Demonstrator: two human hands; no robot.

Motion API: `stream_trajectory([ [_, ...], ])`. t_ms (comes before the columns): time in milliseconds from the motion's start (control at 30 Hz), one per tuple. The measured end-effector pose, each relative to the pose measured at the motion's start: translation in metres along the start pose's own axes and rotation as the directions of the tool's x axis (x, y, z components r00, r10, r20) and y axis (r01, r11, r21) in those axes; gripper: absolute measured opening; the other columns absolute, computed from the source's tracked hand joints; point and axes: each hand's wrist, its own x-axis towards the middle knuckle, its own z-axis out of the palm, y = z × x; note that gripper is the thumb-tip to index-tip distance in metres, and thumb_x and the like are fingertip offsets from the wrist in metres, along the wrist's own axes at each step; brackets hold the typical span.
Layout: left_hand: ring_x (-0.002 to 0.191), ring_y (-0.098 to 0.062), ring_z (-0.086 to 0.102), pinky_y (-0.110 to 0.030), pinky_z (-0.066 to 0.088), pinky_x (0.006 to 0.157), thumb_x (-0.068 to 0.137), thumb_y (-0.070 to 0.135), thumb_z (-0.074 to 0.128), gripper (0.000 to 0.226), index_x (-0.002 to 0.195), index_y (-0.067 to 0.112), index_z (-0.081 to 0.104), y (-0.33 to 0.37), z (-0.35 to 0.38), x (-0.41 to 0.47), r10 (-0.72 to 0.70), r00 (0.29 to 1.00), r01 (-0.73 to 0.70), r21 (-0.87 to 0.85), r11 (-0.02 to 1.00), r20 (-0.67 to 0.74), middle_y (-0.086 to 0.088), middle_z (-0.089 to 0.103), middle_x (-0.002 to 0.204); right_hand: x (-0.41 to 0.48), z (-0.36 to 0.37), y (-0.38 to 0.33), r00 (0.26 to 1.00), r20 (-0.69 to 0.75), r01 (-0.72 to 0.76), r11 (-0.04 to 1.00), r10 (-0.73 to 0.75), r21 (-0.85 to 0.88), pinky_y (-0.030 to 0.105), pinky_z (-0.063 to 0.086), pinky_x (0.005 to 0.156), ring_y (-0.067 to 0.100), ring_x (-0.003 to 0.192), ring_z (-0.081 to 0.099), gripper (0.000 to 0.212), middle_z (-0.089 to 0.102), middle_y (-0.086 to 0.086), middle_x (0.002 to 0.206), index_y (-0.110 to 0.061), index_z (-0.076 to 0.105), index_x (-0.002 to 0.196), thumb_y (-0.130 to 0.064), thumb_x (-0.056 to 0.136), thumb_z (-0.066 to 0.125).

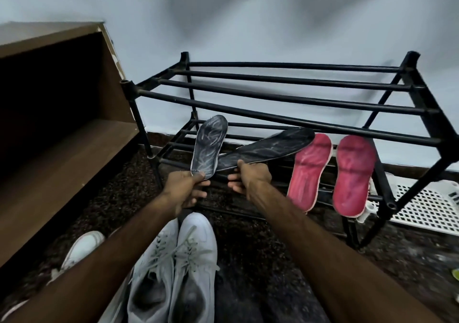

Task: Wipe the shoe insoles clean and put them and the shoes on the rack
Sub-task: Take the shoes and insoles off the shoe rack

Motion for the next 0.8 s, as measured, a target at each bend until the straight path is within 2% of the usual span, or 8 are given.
stream_trajectory([
  [133,0.038,-0.002,0.054,-0.012,0.029,0.033,0.096,0.022,0.061,0.014,0.088,0.01,0.063,0.003,-0.01,-0.032,0.089,0.996,-0.089,-0.004,0.996,-0.026,-0.002,0.071,0.081,-0.032,-0.011,0.006,0.989,0.012,0.15,0.979,-0.15,-0.135,0.023,0.045,0.037,0.021,0.045,0.066,0.031,0.073,0.006,0.067,-0.007,0.065,0.076,-0.028,0.094,0.053],
  [300,0.045,-0.005,0.054,-0.017,0.034,0.039,0.092,0.027,0.065,0.025,0.093,0.003,0.067,-0.016,-0.02,-0.116,0.132,0.991,-0.131,0.039,0.991,-0.026,0.0,0.072,0.076,-0.094,-0.063,0.027,0.942,0.234,0.313,0.885,-0.242,-0.344,0.025,0.046,0.041,0.02,0.047,0.065,0.031,0.074,0.005,0.069,-0.008,0.063,0.076,-0.029,0.094,0.048],
  [400,0.038,-0.006,0.049,-0.016,0.032,0.035,0.091,0.024,0.066,0.025,0.091,-0.001,0.067,-0.054,-0.021,-0.171,0.012,1.0,-0.012,-0.001,1.0,0.016,-0.008,0.068,0.07,-0.133,-0.108,0.054,0.889,0.425,0.35,0.85,-0.169,-0.394,0.022,0.043,0.036,0.017,0.044,0.062,0.03,0.073,0.008,0.073,-0.01,0.059,0.073,-0.023,0.096,0.045],
  [533,0.044,-0.012,0.056,-0.02,0.037,0.04,0.085,0.018,0.075,0.026,0.085,-0.007,0.068,-0.118,-0.011,-0.222,-0.093,0.992,0.08,0.139,0.987,0.09,-0.011,0.069,0.062,-0.173,-0.165,0.106,0.79,0.611,0.304,0.833,0.052,-0.463,0.022,0.044,0.039,0.012,0.046,0.062,0.032,0.072,0.008,0.077,-0.014,0.058,0.076,-0.028,0.102,0.045],
  [633,0.045,-0.012,0.059,-0.019,0.038,0.042,0.082,0.017,0.076,0.018,0.082,0.0,0.071,-0.155,0.007,-0.242,-0.123,0.983,0.1,0.163,0.982,0.137,-0.005,0.068,0.058,-0.185,-0.204,0.14,0.794,0.596,0.308,0.765,0.12,-0.565,0.025,0.044,0.044,0.012,0.048,0.062,0.037,0.066,0.0,0.064,-0.02,0.052,0.064,-0.03,0.099,0.052],
  [667,0.044,-0.013,0.06,-0.019,0.038,0.041,0.078,0.026,0.08,0.021,0.078,0.005,0.073,-0.166,0.013,-0.243,-0.126,0.979,0.097,0.176,0.98,0.161,-0.006,0.069,0.059,-0.185,-0.214,0.149,0.796,0.588,0.297,0.752,0.146,-0.588,0.025,0.043,0.044,0.011,0.049,0.061,0.038,0.063,-0.003,0.062,-0.021,0.05,0.062,-0.03,0.099,0.053],
  [733,0.045,-0.016,0.059,-0.02,0.037,0.037,0.067,0.04,0.085,0.033,0.075,0.01,0.074,-0.186,0.029,-0.239,-0.164,0.971,0.141,0.137,0.981,0.175,-0.012,0.071,0.067,-0.181,-0.227,0.165,0.788,0.574,0.24,0.747,0.222,-0.62,0.024,0.045,0.042,0.009,0.049,0.062,0.033,0.064,-0.005,0.065,-0.02,0.054,0.069,-0.029,0.1,0.051],
  [800,0.042,-0.014,0.055,-0.018,0.033,0.034,0.082,0.025,0.077,0.025,0.081,0.0,0.071,-0.201,0.047,-0.23,-0.211,0.962,0.204,0.058,0.977,0.173,-0.016,0.071,0.071,-0.17,-0.237,0.182,0.79,0.542,0.18,0.737,0.286,-0.651,0.019,0.044,0.039,0.006,0.05,0.064,0.024,0.068,-0.002,0.076,-0.019,0.058,0.083,-0.028,0.102,0.046],
])
